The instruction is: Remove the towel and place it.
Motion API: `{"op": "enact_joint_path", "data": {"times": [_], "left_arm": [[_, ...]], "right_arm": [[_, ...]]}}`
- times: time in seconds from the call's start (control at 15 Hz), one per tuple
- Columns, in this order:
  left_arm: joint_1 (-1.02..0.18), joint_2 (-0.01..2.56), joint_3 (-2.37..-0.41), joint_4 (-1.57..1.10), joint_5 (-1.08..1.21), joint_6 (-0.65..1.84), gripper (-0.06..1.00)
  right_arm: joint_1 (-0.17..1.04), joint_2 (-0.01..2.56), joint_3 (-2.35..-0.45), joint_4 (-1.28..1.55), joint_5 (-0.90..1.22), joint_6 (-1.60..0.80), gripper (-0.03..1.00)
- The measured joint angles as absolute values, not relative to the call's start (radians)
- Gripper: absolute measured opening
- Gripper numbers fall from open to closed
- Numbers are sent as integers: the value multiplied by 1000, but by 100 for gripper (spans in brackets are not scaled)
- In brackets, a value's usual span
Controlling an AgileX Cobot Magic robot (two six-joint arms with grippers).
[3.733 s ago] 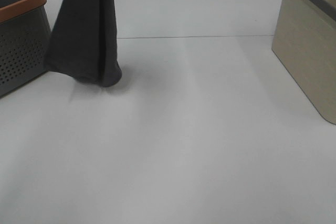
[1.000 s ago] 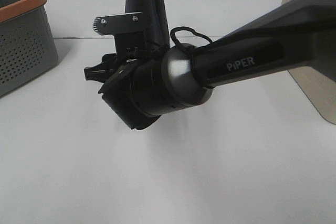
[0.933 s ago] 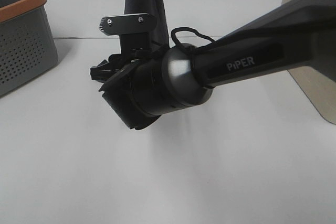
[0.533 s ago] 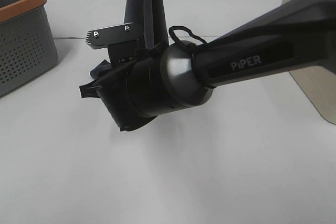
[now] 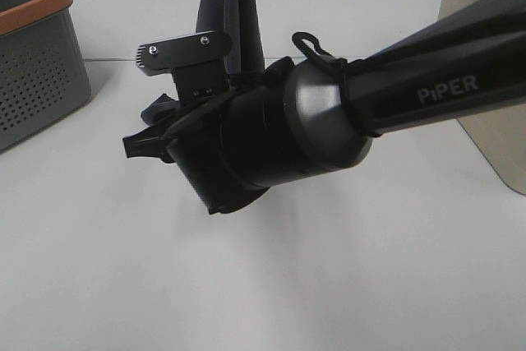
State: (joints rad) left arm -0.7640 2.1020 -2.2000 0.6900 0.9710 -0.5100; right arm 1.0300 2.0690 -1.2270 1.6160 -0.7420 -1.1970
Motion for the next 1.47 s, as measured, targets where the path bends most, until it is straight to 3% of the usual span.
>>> {"op": "enact_joint_path", "data": {"times": [0.33, 0.6, 1.0, 1.2, 1.47], "left_arm": [[-764, 2102, -2200, 682, 968, -509, 0], [-764, 2102, -2200, 671, 966, -509, 0], [-791, 2102, -2200, 672, 952, -508, 0], [-811, 2102, -2200, 679, 954, -508, 0], [-822, 2102, -2200, 685, 975, -507, 0]], "right_arm": [[1076, 2045, -1227, 1640, -794, -1235, 63], [983, 2067, -1227, 1592, -709, -1071, 63], [979, 2172, -1317, 1465, -685, -942, 63], [979, 2262, -1388, 1444, -695, -941, 72], [975, 2284, -1393, 1487, -819, -897, 73]]}}
